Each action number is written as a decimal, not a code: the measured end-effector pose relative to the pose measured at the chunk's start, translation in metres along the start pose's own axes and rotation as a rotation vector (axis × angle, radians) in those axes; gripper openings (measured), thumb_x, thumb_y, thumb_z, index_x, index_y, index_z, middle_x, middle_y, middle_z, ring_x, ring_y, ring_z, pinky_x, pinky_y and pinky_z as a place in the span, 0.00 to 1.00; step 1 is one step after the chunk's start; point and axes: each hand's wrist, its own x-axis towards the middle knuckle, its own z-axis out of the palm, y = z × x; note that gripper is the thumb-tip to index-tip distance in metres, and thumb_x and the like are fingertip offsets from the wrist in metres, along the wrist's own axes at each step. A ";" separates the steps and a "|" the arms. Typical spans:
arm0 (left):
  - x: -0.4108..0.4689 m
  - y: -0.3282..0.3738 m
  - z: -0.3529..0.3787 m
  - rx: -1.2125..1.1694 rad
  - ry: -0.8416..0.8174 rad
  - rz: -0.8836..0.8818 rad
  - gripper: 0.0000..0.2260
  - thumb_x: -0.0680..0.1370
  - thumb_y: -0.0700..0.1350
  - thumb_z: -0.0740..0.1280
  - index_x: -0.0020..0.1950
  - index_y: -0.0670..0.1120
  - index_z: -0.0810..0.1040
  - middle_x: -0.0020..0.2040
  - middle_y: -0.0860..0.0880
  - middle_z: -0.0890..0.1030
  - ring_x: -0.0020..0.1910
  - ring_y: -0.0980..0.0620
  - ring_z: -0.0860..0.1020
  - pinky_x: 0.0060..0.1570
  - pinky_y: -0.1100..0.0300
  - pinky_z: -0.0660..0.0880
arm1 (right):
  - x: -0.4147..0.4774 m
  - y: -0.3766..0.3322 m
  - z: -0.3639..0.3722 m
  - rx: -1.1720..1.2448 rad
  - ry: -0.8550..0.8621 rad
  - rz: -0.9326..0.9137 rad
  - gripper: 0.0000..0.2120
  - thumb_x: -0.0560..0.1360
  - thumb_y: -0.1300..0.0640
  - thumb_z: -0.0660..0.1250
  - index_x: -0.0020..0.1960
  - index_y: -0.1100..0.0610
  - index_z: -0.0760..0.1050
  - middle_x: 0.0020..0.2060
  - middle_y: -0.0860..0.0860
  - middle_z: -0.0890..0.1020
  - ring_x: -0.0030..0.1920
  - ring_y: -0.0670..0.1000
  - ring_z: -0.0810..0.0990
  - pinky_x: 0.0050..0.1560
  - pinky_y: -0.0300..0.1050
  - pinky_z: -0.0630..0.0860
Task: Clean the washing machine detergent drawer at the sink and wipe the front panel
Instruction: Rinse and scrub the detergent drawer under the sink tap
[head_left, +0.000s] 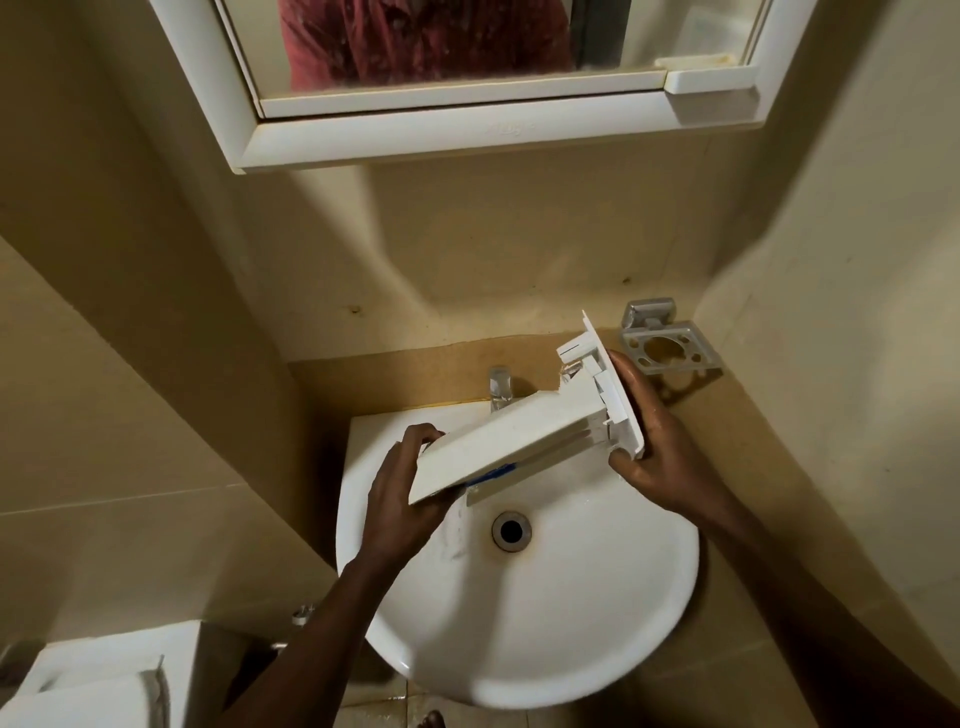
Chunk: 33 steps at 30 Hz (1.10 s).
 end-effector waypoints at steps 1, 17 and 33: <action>0.000 0.001 -0.001 0.007 0.011 0.016 0.23 0.70 0.48 0.76 0.61 0.56 0.70 0.57 0.58 0.77 0.55 0.52 0.76 0.49 0.51 0.77 | -0.001 0.000 0.000 -0.017 0.012 -0.005 0.45 0.66 0.68 0.65 0.77 0.48 0.52 0.72 0.40 0.64 0.72 0.40 0.64 0.60 0.26 0.68; 0.015 0.006 -0.006 0.162 0.126 0.232 0.30 0.65 0.32 0.75 0.65 0.44 0.73 0.58 0.54 0.76 0.57 0.56 0.71 0.55 0.44 0.75 | -0.007 0.002 0.001 -0.091 0.138 -0.098 0.47 0.65 0.72 0.68 0.76 0.48 0.51 0.71 0.41 0.66 0.69 0.44 0.68 0.63 0.32 0.68; 0.015 0.010 -0.018 0.107 0.183 0.335 0.30 0.67 0.32 0.72 0.68 0.44 0.70 0.63 0.48 0.76 0.62 0.46 0.75 0.60 0.37 0.71 | -0.013 -0.019 -0.001 -0.095 0.180 -0.194 0.48 0.66 0.70 0.69 0.76 0.44 0.50 0.70 0.35 0.64 0.70 0.42 0.67 0.66 0.37 0.69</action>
